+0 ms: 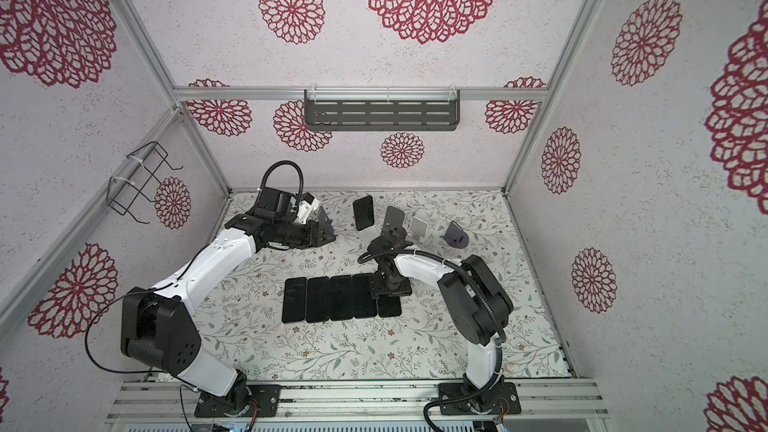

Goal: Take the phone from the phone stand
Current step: 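Lower the phone flat beside the row with the right gripper while the left withdraws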

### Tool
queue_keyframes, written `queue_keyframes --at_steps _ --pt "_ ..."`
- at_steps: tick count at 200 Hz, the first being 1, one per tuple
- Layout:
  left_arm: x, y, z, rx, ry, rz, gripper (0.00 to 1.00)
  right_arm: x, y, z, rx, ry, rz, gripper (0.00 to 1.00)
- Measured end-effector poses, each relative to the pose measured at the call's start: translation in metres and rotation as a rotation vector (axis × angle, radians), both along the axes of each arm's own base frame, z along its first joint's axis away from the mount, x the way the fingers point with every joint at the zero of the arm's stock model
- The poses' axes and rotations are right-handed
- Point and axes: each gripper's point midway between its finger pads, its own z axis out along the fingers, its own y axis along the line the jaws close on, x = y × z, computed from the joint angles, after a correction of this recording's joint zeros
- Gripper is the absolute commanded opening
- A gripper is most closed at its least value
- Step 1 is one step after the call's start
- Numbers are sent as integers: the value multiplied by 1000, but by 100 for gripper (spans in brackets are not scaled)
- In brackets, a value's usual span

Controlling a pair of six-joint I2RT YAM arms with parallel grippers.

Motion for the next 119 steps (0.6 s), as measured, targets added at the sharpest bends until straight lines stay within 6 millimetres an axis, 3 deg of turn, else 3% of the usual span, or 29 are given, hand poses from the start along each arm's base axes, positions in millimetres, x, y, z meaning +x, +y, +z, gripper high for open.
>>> queue_keyframes --at_steps 119 --pt "-1 -1 1 -9 2 -8 42 3 3 -1 5 -2 8 81"
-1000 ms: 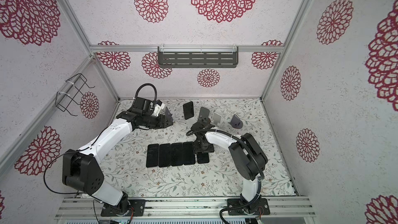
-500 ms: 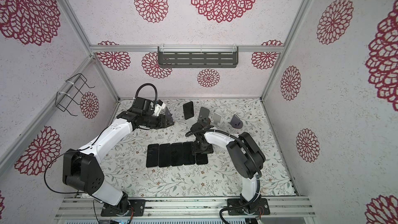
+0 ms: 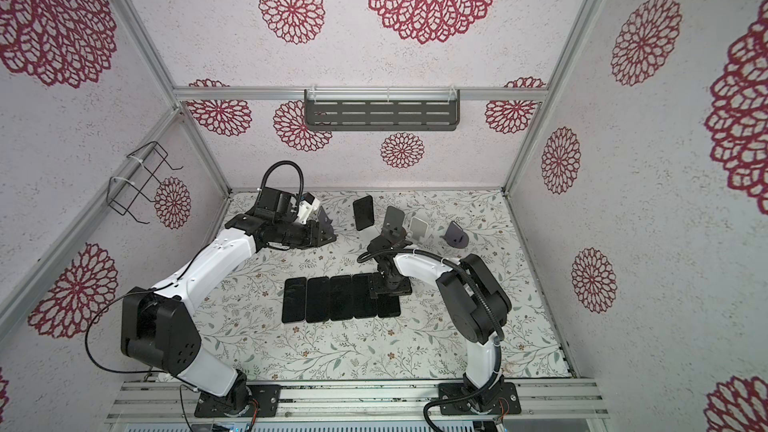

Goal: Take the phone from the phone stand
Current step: 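Lower the phone flat beside the row with the right gripper while the left withdraws, then open the right gripper and draw it back while the left moves toward the stands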

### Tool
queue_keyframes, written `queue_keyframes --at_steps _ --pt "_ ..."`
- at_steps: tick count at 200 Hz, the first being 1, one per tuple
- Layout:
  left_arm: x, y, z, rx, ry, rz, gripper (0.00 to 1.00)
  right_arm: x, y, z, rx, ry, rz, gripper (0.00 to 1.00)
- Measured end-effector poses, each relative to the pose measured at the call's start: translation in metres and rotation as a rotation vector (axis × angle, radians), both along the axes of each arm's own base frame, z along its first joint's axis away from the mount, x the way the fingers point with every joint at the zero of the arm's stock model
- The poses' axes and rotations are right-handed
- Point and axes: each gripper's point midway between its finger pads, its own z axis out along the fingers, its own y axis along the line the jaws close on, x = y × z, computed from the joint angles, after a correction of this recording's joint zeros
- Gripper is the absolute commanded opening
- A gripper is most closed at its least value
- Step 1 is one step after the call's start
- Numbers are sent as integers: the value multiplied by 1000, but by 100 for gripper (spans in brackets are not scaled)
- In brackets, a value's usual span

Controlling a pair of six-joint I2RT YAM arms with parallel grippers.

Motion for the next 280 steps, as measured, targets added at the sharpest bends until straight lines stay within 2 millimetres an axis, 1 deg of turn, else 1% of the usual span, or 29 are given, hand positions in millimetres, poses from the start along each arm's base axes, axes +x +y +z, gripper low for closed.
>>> queue_keyframes --at_steps 62,88,101,138,158,187,221,233,249,267,280 --pt "0 0 0 0 0 0 42 1 0 0 1 -4 0 81" --pt "0 0 0 0 0 0 42 6 -1 4 -3 -39 -3 82" --pt "0 0 0 1 -1 0 42 10 -1 12 3 -73 3 86" --pt "0 0 0 1 -1 -1 42 25 -2 48 29 -207 31 98" --pt "0 0 0 0 -1 -1 42 27 0 60 58 -261 41 99" --pt "2 -1 -3 -5 -18 -1 42 23 -1 70 66 -329 67 99" --pt "-2 1 -10 15 -50 -7 43 16 1 84 54 -448 111 99" --pt "-4 1 -5 36 -87 -15 43 12 -3 91 61 -512 115 99" --pt "-8 -2 9 64 -166 -36 44 3 -11 100 89 -583 106 99" --pt "-13 -3 28 91 -261 -47 45 1 -28 108 93 -656 66 99" --pt "-15 -1 41 106 -321 -44 46 2 -40 110 76 -694 32 99"
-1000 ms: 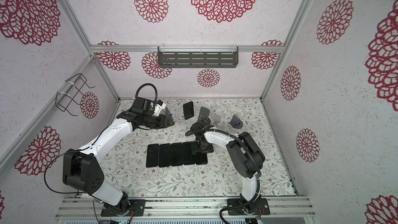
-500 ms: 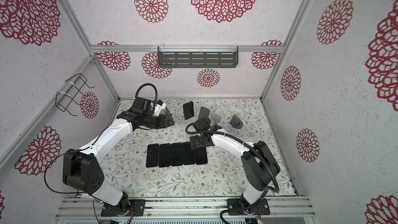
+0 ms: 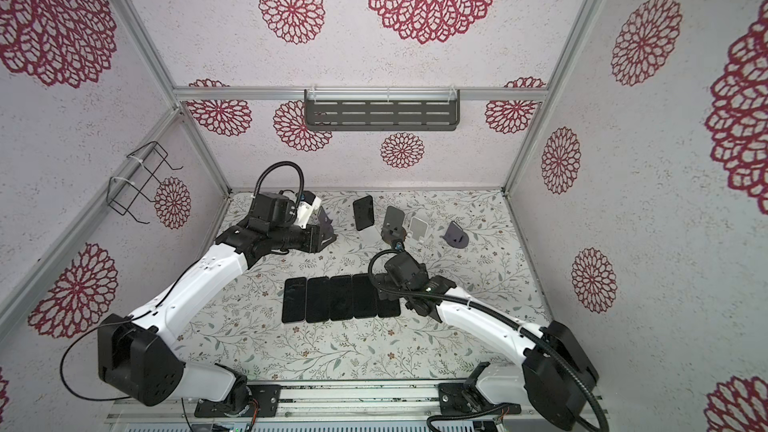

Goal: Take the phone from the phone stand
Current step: 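Open the right gripper and draw it back while the left moves toward the stands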

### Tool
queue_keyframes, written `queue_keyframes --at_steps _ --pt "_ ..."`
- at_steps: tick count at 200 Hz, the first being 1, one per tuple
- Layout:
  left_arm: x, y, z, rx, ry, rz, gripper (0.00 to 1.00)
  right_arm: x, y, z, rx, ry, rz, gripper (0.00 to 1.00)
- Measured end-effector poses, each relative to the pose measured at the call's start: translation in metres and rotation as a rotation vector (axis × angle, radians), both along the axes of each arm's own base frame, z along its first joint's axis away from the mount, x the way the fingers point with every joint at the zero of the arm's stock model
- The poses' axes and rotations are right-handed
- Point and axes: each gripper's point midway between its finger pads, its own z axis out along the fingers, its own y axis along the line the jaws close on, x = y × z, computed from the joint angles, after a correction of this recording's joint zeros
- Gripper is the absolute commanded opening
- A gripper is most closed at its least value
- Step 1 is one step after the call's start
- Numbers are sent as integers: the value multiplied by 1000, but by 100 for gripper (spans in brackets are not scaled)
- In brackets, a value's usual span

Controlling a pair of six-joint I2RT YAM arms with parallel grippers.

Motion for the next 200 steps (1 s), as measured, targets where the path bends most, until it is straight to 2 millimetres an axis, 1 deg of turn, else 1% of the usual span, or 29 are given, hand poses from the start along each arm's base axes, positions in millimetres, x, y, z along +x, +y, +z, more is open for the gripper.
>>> queue_keyframes --at_steps 29,56,69,86,108,129,144,162,182,200 --pt "7 10 23 22 -108 52 49 -6 -17 -3 -2 -42 -28 98" --pt "20 13 34 36 -163 93 50 -14 -25 4 32 -90 -15 97" --pt "31 9 45 38 -187 102 51 -18 -28 7 52 -109 -8 96" --pt "48 2 65 30 -229 107 56 -24 -28 5 77 -111 8 95" --pt "68 -7 87 14 -277 104 59 -32 -26 -7 90 -72 36 93" --pt "85 -16 96 19 -305 90 64 -40 -26 -19 105 -33 46 91" --pt "99 -23 94 36 -312 73 66 -46 -28 -23 124 -15 48 89" --pt "117 -31 84 69 -293 53 67 -51 -27 -19 161 -7 50 88" --pt "134 -39 64 108 -258 32 68 -54 -26 -13 206 -8 50 87" --pt "143 -43 41 142 -217 16 69 -59 -27 -15 229 4 47 86"
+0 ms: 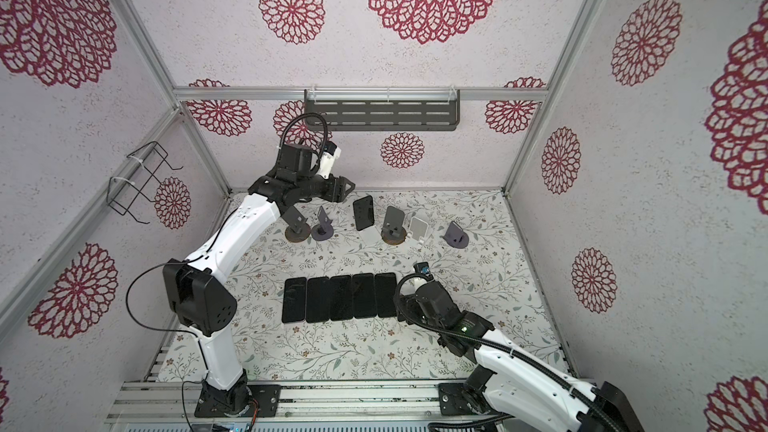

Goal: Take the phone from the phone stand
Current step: 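Open the right gripper and draw it back while the left moves toward the stands, then close the left gripper on the black phone standing on the grey stand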

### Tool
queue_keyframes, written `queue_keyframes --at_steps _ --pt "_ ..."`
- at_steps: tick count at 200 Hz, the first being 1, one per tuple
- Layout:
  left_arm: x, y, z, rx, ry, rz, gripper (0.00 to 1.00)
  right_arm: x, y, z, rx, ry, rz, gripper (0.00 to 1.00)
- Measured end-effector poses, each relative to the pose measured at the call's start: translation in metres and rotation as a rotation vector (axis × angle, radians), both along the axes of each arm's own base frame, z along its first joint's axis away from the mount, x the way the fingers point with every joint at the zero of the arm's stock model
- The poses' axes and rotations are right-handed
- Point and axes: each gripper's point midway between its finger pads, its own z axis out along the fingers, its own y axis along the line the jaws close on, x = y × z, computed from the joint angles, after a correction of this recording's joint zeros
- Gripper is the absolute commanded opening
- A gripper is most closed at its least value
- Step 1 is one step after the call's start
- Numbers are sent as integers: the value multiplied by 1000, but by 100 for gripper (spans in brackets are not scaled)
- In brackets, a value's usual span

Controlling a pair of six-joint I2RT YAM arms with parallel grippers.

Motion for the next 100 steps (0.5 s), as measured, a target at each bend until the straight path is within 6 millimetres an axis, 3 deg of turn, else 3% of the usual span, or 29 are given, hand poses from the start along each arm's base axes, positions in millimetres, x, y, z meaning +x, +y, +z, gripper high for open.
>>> queue_keyframes --at_steps 46,100 --pt "29 -12 -51 72 70 -30 70 -13 -6 -10 16 59 -7 86" --pt "44 -20 -88 115 119 -50 71 -23 -14 -9 45 85 -26 86"
